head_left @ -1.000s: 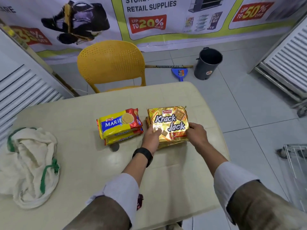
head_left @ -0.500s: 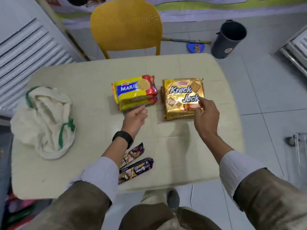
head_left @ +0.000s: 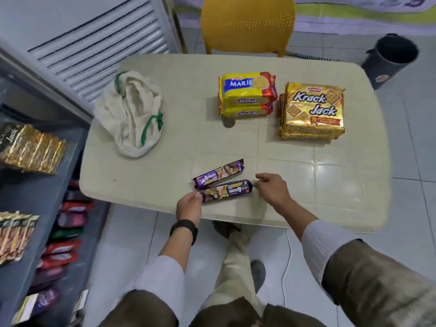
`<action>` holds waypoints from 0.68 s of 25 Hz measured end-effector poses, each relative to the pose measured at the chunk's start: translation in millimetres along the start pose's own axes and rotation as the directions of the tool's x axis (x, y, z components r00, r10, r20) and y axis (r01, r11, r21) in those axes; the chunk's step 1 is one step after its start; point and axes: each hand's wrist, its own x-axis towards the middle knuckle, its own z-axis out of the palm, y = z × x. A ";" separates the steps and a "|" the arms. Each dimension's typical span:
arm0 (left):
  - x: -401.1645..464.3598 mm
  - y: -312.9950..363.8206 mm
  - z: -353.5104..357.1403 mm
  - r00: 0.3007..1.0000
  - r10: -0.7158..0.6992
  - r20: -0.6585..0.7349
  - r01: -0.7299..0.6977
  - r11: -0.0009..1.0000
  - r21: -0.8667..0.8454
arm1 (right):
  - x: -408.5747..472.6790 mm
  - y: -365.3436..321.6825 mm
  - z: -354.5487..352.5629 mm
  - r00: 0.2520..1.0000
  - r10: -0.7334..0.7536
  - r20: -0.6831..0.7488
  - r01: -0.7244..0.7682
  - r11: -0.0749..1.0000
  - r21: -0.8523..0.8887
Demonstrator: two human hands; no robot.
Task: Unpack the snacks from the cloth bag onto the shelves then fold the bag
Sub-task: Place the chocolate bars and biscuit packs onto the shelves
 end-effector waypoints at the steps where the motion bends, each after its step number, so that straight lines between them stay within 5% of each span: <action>1: 2.7 -3.4 1.1 1.000 0.006 0.024 -0.006 1.000 0.010 | -0.3 -1.6 5.0 1.000 0.004 0.016 -0.004 1.000 0.003; 6: 6.3 -9.3 4.8 1.000 -0.005 0.031 0.003 0.999 0.043 | -5.4 -4.0 21.4 0.992 -0.092 0.085 0.099 0.992 -0.075; 11: -9.5 7.6 7.3 0.996 0.081 -0.025 -0.079 0.993 0.088 | -10.3 1.3 23.1 0.998 -0.059 -0.006 0.058 0.994 -0.094; 17: -26.0 67.8 51.5 0.912 0.382 0.148 -0.409 0.843 0.350 | -24.8 31.0 9.3 0.970 0.244 -0.010 -0.222 0.899 0.378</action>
